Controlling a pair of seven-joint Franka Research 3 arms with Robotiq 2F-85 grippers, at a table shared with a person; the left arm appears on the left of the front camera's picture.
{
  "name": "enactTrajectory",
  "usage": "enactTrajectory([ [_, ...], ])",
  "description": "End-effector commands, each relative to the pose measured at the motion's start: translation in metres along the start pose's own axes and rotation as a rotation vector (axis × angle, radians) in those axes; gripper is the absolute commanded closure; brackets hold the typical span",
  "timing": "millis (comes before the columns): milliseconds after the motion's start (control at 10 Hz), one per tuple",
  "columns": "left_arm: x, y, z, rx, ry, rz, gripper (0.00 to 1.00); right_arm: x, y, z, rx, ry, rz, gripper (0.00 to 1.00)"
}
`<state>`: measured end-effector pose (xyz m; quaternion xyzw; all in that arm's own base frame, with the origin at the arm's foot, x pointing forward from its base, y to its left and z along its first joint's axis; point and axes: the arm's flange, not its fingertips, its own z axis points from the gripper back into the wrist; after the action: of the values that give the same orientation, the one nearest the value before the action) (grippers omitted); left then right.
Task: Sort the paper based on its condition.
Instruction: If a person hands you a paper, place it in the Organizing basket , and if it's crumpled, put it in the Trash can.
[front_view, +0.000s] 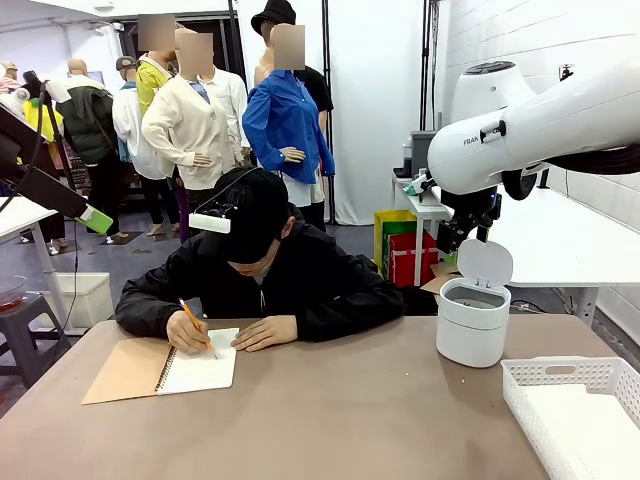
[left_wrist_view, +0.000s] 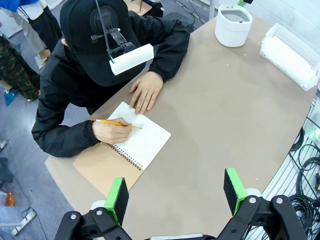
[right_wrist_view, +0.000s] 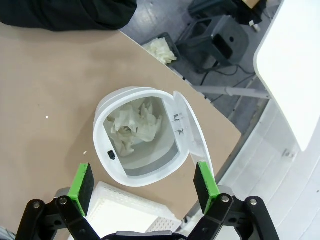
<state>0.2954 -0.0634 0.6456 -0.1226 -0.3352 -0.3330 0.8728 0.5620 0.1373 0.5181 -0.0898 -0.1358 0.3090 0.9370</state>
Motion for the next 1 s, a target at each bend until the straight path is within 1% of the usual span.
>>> enactTrajectory([
  [0,0.0,0.001,0.001,0.0,-0.004,0.005,0.0,-0.005,0.026,0.009,0.051,-0.038,0.036,0.0],
  [100,0.0,0.001,0.001,0.0,-0.004,0.005,0.0,-0.008,0.049,0.027,0.108,-0.092,0.07,0.0],
  [200,0.0,0.001,0.001,0.0,-0.004,0.005,0.0,-0.009,0.061,0.041,0.134,-0.128,0.071,0.0],
  [400,0.0,0.001,0.001,0.0,-0.004,0.005,0.0,-0.01,0.087,0.068,0.224,-0.178,0.069,0.0],
  [500,0.0,0.001,0.001,0.0,-0.004,0.005,0.0,-0.009,0.098,0.08,0.245,-0.198,0.059,0.0],
  [600,0.0,0.001,0.001,0.0,-0.004,0.005,0.0,-0.01,0.108,0.092,0.268,-0.227,0.055,0.0],
  [700,0.0,0.001,0.001,0.0,-0.004,0.005,0.0,-0.01,0.116,0.105,0.299,-0.265,0.021,0.0],
  [800,0.0,0.001,0.001,0.0,-0.004,0.005,0.0,-0.011,0.121,0.117,0.329,-0.31,0.024,0.0],
  [900,0.0,0.001,0.001,0.0,-0.004,0.005,0.0,-0.009,0.123,0.126,0.327,-0.353,0.012,0.0],
])
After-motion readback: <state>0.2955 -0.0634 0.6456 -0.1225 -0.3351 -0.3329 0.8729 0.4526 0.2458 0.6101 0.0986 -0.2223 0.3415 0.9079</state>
